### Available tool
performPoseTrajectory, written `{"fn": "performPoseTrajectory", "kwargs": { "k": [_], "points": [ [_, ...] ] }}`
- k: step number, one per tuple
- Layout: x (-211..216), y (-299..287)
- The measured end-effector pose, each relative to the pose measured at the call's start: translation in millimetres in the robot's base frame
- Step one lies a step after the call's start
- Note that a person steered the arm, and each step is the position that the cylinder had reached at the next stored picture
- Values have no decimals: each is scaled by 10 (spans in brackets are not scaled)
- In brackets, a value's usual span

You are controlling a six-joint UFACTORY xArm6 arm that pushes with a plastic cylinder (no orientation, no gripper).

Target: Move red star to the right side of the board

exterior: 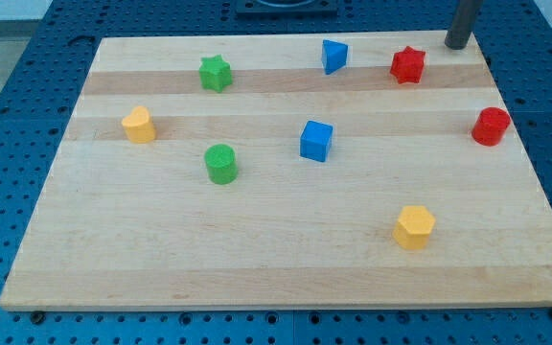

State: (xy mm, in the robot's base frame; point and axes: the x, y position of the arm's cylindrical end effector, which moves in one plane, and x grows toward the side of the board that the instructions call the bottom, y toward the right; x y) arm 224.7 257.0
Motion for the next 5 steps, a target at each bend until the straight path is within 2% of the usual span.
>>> {"fn": "performPoseTrajectory", "kwargs": {
  "k": [5],
  "points": [
    [0, -362]
  ]
}}
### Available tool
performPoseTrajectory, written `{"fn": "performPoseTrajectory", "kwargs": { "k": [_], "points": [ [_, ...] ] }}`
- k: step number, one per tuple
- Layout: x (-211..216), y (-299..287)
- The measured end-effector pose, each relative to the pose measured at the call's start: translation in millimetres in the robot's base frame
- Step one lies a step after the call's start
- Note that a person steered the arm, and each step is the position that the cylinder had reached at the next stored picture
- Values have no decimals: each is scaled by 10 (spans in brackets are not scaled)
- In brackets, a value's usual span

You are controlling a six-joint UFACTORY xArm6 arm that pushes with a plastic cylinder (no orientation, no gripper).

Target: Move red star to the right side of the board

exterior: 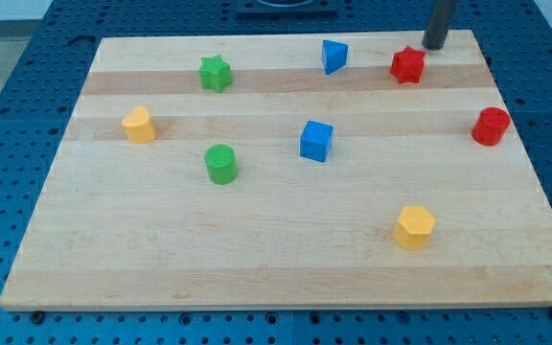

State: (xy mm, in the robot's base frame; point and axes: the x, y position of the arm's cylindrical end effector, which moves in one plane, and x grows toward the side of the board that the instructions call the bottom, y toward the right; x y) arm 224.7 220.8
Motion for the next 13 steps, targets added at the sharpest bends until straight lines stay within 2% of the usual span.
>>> {"fn": "performPoseTrajectory", "kwargs": {
  "k": [3, 10, 12, 13],
  "points": [
    [0, -347],
    [201, -544],
    [167, -870],
    [344, -1061]
  ]
}}
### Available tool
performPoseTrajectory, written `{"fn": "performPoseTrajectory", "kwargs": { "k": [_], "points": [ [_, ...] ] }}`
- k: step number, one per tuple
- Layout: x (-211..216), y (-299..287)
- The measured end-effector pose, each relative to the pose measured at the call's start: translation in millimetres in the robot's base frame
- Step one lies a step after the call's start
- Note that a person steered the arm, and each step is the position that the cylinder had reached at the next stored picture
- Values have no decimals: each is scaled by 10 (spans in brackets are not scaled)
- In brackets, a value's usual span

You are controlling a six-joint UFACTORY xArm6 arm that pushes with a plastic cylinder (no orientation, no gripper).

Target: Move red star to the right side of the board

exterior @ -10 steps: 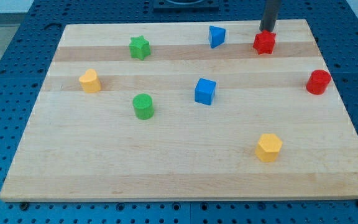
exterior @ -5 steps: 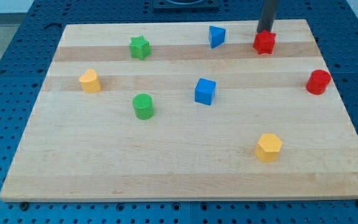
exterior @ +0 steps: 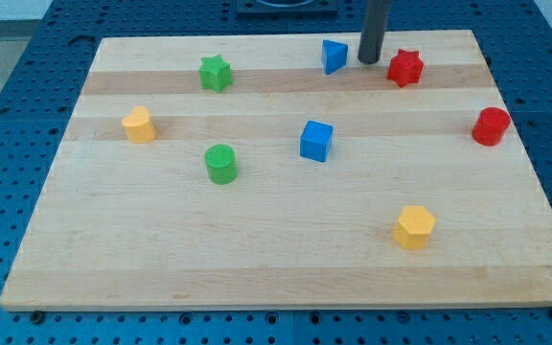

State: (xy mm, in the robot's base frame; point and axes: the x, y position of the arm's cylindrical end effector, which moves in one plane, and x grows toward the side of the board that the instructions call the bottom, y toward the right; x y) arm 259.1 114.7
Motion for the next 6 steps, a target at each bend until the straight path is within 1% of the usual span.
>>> {"fn": "performPoseTrajectory", "kwargs": {
  "k": [1, 3, 5, 6],
  "points": [
    [10, -20],
    [13, 323],
    [193, 403],
    [204, 444]
  ]
}}
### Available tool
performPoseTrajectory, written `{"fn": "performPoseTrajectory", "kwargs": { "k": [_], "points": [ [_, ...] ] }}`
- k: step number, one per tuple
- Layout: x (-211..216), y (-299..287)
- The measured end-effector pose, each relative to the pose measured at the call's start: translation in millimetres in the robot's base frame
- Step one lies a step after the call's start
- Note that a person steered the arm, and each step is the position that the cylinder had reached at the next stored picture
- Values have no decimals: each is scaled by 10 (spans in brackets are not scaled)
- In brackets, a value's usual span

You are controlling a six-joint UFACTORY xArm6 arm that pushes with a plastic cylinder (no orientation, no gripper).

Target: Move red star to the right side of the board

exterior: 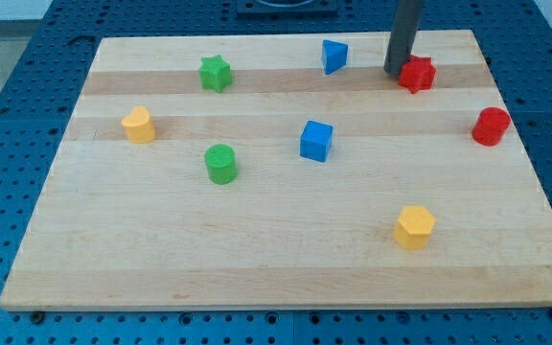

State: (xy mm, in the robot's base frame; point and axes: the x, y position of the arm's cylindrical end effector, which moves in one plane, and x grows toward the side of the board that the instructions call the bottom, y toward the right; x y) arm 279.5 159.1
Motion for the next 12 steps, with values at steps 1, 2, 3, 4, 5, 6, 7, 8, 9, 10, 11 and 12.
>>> {"fn": "performPoseTrajectory", "kwargs": {
  "k": [1, 2, 3, 4, 5, 6, 7, 8, 9, 10, 11, 12],
  "points": [
    [0, 85],
    [5, 214],
    [9, 333],
    [9, 414],
    [19, 423],
    [19, 266],
    [19, 111],
    [47, 102],
    [127, 102],
    [212, 102],
    [232, 102],
    [265, 105]
  ]
}}
